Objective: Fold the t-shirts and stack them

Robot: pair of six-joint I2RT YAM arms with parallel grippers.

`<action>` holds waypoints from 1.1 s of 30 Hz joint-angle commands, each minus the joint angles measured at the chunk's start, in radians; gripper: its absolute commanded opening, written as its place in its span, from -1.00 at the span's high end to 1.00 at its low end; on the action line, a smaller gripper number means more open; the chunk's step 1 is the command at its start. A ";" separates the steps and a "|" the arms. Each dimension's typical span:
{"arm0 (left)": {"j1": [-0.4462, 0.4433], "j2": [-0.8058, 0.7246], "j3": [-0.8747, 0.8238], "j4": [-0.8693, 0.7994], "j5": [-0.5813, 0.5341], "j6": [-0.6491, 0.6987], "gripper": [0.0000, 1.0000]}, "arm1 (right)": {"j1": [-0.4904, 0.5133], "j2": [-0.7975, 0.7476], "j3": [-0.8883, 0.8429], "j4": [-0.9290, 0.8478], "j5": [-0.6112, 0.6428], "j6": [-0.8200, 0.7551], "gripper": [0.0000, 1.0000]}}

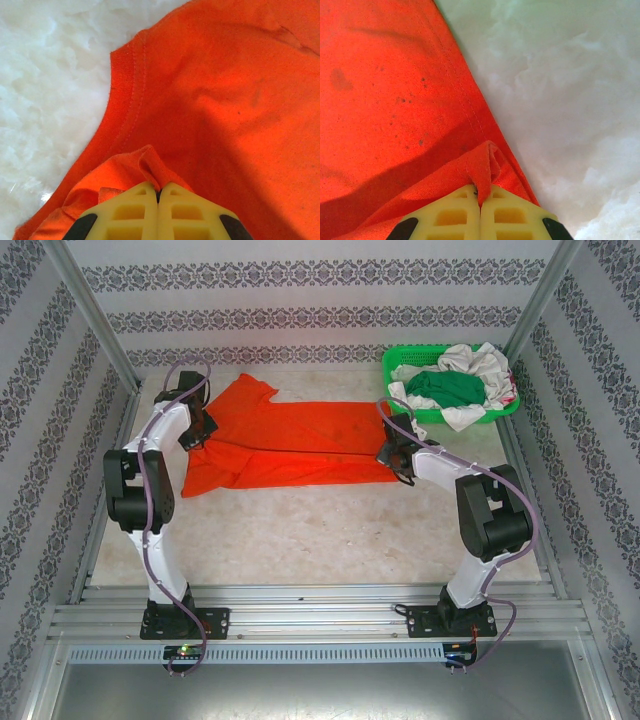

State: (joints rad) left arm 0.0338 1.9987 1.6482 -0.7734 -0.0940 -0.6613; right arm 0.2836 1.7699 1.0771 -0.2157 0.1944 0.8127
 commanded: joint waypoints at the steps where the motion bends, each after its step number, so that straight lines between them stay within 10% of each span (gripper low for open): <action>1: -0.005 0.023 0.038 -0.009 0.010 0.012 0.97 | -0.008 0.007 -0.013 -0.010 0.042 0.020 1.00; 5: -0.005 0.031 0.047 -0.012 0.015 0.016 0.93 | -0.009 0.017 -0.011 0.011 0.024 0.014 0.95; 13: -0.005 -0.035 0.003 0.043 0.069 0.020 0.36 | 0.003 -0.121 -0.081 0.135 -0.001 -0.060 -0.27; 21: -0.005 -0.259 -0.222 0.131 0.058 0.000 -0.97 | 0.144 -0.200 -0.110 0.130 0.068 -0.178 -0.44; 26: -0.002 -0.428 -0.463 0.159 0.009 -0.075 -0.97 | 0.237 -0.130 -0.074 0.128 -0.029 -0.184 -0.36; 33: 0.009 -0.605 -0.766 0.218 -0.009 -0.205 -0.31 | 0.292 -0.005 -0.037 0.093 -0.097 -0.113 -0.14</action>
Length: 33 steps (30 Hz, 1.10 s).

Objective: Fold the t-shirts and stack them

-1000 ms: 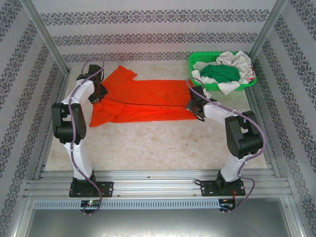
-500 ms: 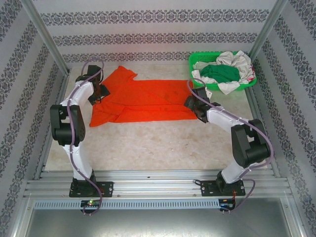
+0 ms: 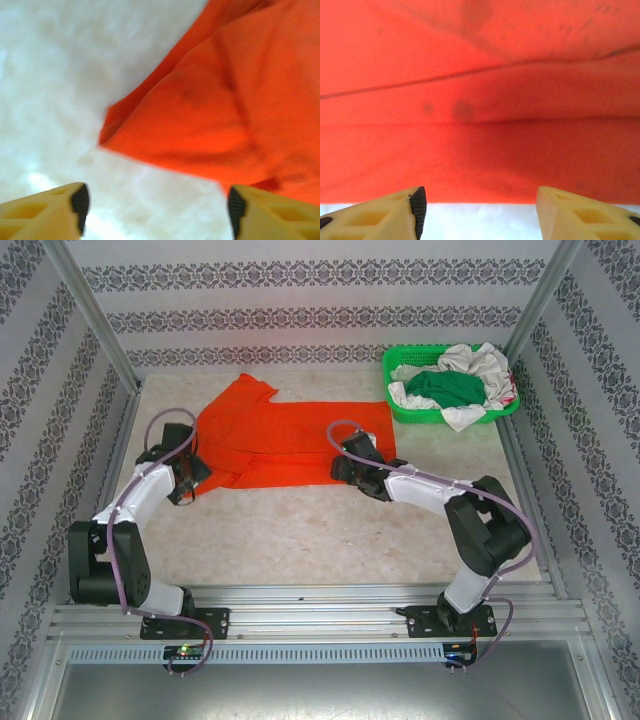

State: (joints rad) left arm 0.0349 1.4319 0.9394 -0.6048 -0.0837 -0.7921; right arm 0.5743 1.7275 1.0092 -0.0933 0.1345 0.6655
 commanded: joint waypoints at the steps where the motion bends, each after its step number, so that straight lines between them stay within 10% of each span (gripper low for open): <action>1: 0.014 -0.043 -0.079 0.066 -0.008 -0.084 -0.21 | -0.001 0.053 0.032 -0.030 -0.043 0.043 -0.11; 8: 0.060 0.035 -0.092 0.146 0.012 -0.094 0.17 | -0.025 0.100 0.031 -0.053 -0.043 0.075 0.08; 33: 0.192 0.276 0.037 0.204 0.059 -0.032 0.34 | -0.183 0.143 0.027 -0.181 -0.006 0.108 0.37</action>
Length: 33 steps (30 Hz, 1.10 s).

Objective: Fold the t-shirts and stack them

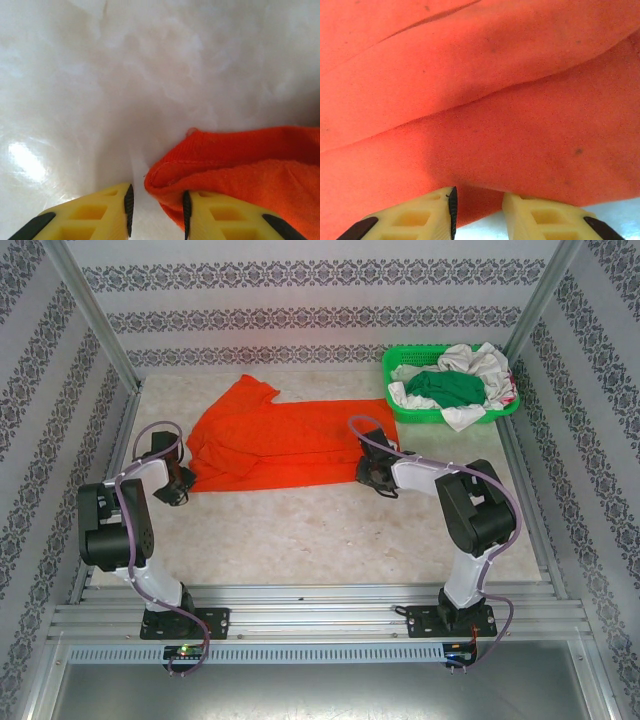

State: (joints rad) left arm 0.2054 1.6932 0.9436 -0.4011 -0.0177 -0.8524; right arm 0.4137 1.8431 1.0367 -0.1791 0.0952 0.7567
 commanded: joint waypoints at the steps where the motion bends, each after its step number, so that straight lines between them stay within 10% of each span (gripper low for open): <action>1: 0.023 0.021 0.041 -0.006 -0.002 0.032 0.33 | -0.026 0.020 -0.002 -0.092 0.031 0.012 0.37; 14: -0.037 -0.146 -0.019 0.009 0.051 0.020 -0.26 | 0.063 -0.133 -0.016 0.043 0.084 -0.084 0.10; 33: -0.090 0.023 -0.041 0.016 0.095 0.011 -0.15 | 0.032 0.039 -0.003 -0.054 0.012 -0.024 0.26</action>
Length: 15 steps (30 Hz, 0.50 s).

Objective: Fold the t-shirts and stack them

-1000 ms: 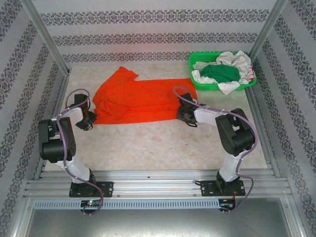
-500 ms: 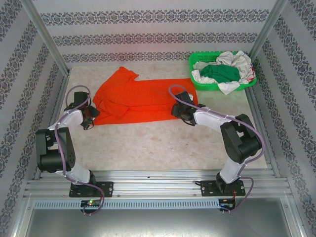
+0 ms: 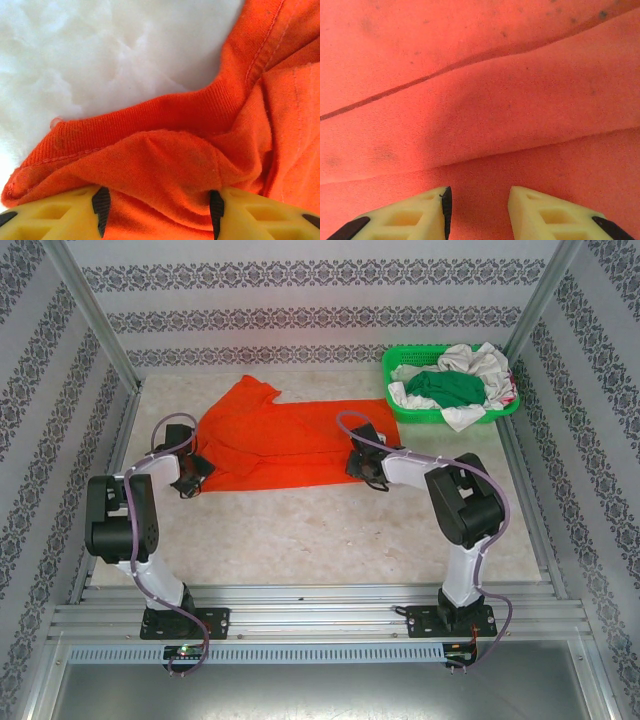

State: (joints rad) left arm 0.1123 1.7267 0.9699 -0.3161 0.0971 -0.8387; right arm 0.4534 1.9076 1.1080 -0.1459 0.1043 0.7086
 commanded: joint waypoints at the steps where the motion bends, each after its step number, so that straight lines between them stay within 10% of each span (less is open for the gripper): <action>1: 0.003 -0.032 -0.089 -0.083 -0.024 -0.004 -0.15 | -0.008 -0.045 -0.108 -0.087 0.006 0.030 0.26; 15: -0.008 -0.383 -0.242 -0.267 -0.003 -0.024 -0.26 | 0.056 -0.319 -0.299 -0.099 0.015 0.057 0.18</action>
State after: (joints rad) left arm 0.1108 1.3827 0.7029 -0.4950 0.1143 -0.8482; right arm 0.4980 1.6291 0.8082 -0.1837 0.0883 0.7795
